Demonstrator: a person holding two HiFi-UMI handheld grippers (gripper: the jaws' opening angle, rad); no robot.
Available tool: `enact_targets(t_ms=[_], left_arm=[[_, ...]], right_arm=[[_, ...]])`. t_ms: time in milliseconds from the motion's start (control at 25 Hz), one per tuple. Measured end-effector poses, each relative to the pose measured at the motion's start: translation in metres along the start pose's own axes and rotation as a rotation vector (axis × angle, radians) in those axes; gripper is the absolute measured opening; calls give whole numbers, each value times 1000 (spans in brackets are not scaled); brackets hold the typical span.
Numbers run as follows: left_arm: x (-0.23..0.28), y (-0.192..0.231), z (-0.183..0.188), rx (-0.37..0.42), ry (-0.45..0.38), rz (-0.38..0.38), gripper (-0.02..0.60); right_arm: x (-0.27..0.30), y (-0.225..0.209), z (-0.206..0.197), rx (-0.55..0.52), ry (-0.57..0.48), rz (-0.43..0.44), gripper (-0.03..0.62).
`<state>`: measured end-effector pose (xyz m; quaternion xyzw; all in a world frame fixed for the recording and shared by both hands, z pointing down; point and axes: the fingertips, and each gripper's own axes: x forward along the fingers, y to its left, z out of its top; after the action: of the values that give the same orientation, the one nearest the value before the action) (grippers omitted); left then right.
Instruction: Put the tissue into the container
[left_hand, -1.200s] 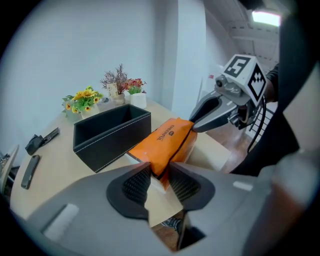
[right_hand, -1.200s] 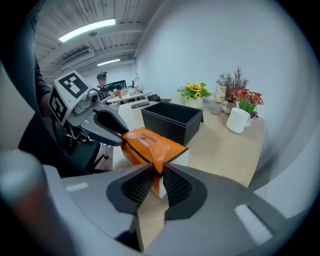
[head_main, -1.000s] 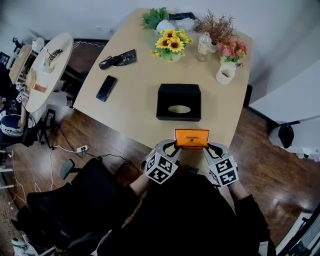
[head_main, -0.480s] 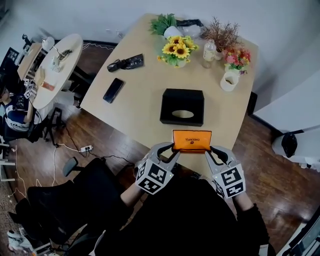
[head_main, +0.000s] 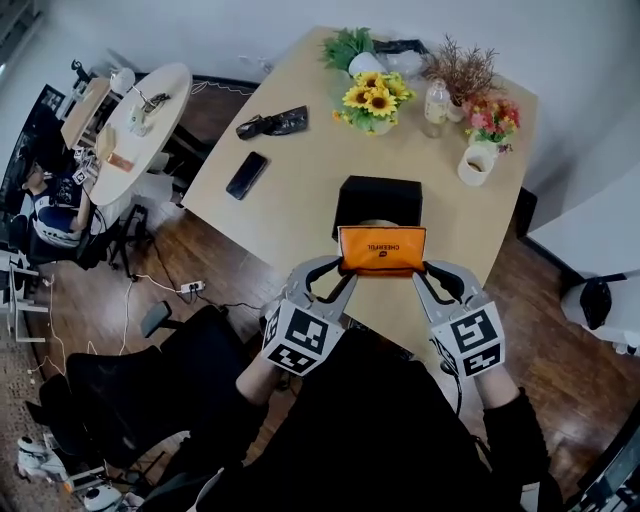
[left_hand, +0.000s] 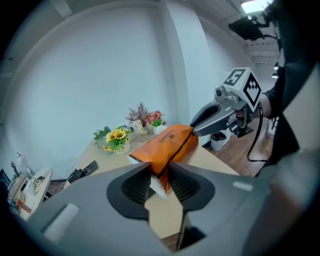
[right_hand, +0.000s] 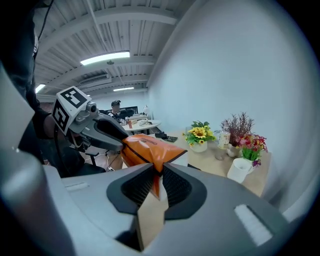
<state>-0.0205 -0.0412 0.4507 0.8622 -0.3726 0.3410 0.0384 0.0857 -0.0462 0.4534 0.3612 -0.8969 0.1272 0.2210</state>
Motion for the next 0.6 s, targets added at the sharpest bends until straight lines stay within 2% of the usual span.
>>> enact_targets(t_ms=[240, 600], left_arm=[[21, 36, 2, 51, -22, 27, 94], [69, 72, -15, 32, -26, -65, 92]], right_arm=[[33, -17, 11, 33, -27, -24, 58], [78, -42, 6, 30, 10, -91, 57]])
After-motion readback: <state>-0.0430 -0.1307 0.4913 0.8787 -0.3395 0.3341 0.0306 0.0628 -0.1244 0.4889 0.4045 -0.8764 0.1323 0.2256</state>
